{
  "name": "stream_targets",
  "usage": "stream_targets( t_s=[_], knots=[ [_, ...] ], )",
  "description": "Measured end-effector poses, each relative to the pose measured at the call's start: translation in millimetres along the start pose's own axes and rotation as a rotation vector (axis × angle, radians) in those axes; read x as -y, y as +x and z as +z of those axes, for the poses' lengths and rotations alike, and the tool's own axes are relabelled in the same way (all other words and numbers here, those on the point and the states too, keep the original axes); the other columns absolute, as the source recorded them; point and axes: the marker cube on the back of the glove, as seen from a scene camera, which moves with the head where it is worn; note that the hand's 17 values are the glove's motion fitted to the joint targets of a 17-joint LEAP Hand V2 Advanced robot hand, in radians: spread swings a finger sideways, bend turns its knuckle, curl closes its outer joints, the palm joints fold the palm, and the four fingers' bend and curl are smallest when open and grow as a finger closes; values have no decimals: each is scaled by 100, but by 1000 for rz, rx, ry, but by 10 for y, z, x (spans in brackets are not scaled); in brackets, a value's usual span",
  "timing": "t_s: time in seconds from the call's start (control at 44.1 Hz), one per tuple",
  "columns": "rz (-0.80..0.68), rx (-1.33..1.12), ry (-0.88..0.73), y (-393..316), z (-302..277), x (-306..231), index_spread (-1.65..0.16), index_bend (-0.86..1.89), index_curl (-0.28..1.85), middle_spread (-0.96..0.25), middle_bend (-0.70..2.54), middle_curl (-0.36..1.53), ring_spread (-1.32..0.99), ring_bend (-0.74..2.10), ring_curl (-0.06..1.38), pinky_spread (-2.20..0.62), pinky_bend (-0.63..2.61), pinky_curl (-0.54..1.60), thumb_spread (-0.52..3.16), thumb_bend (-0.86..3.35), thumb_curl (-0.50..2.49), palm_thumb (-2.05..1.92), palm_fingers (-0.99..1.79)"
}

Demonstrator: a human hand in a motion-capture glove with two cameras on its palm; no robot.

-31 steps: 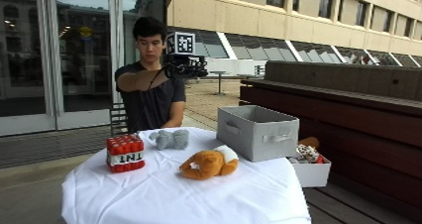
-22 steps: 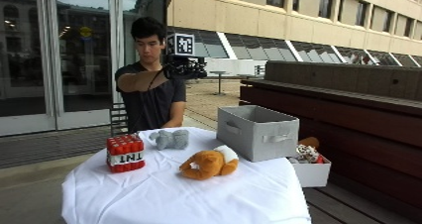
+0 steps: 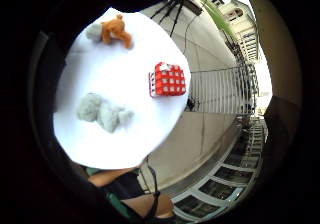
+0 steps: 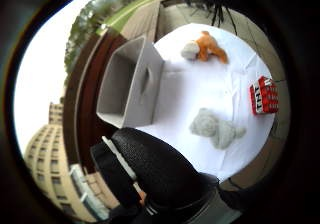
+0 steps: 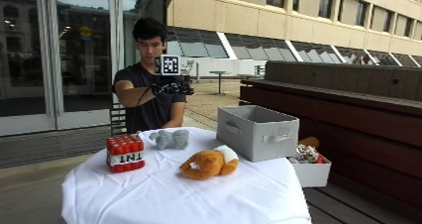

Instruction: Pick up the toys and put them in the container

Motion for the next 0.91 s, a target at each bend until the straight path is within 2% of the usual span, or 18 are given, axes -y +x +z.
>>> stream_targets(
  t_s=[0.068,0.159,0.318,0.499,0.545,0.567,0.726,0.863,0.908],
  knots=[
    [-72,6,10,66,258,-78,-28,16,23,-13,19,25,-31,17,14,-4,62,29,88,-14,2,-22,-4],
    [-112,0,-55,160,630,-94,-30,16,24,-14,18,26,-28,15,14,0,69,31,87,-14,3,-22,-6],
    [-84,29,-156,158,1288,-271,-32,15,25,-14,16,27,-23,14,13,5,84,36,85,-14,4,-21,-9],
    [-106,76,-185,132,1785,-368,-34,15,26,-13,15,27,-17,17,14,8,99,40,85,-13,6,-19,-7],
    [-108,70,-188,127,1866,-416,-35,18,27,-12,14,26,-15,19,14,8,106,41,89,-10,7,-14,2],
    [-110,67,-188,127,1896,-441,-36,25,29,-11,14,26,-15,25,16,6,109,42,95,-3,8,-4,20],
    [-107,71,-160,150,1959,-520,-36,38,35,-9,9,22,-17,48,21,-12,113,40,116,11,15,20,56],
    [-139,-28,-84,110,1899,-573,-34,45,39,-8,8,18,-21,71,29,-26,110,39,129,24,22,42,73],
    [-160,-61,-62,90,1870,-604,-33,43,40,-9,15,19,-26,83,33,-31,105,37,123,32,29,58,85]
  ],
)
